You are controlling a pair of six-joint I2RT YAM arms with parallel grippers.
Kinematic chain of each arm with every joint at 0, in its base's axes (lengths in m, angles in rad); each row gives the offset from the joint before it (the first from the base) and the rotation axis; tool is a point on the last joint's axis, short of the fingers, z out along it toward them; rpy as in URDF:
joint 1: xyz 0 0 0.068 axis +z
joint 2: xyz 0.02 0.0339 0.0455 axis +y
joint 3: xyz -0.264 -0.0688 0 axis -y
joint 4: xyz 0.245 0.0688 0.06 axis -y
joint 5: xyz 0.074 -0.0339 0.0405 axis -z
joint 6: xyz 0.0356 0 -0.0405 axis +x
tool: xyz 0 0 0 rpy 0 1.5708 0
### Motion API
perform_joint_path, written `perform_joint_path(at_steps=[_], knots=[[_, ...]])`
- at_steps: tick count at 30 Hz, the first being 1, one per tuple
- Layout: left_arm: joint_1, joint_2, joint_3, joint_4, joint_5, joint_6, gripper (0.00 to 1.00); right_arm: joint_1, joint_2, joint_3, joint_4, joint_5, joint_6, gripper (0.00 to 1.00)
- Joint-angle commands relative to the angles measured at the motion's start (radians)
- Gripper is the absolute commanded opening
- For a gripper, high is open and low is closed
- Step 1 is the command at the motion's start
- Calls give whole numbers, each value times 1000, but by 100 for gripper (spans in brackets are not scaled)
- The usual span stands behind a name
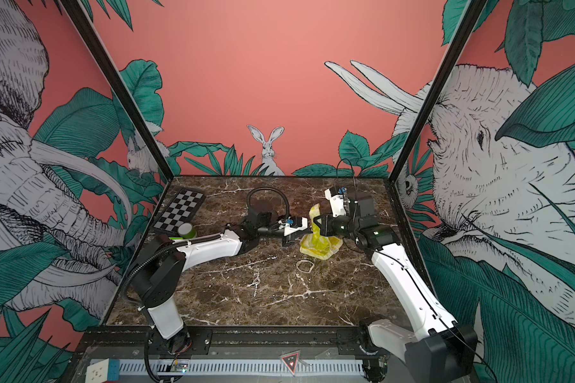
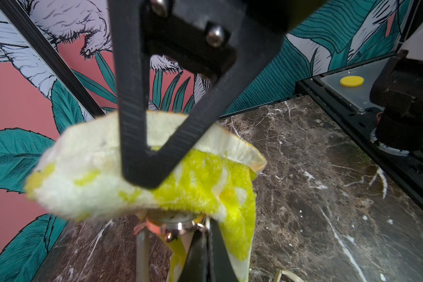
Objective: Wipe the watch dial
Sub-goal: Wipe the dirt from the watch dial.
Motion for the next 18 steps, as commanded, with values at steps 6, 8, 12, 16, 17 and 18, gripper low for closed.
perform_joint_path(at_steps=[6,8,12,16,17,18], knots=[[-12,9,41,30,41,-7,0,13,23,4,22,33,-5,0],[-13,9,44,33,41,-6,0,14,36,3,9,56,-10,0],[-15,-2,46,48,40,-11,0,14,49,-2,-16,118,-28,0],[-19,-22,47,44,42,-4,0,14,66,11,-52,170,-49,0],[-20,-28,45,43,42,-1,0,14,69,16,-61,180,-50,0],[-19,-34,44,41,42,1,0,13,68,19,-66,190,-54,0]])
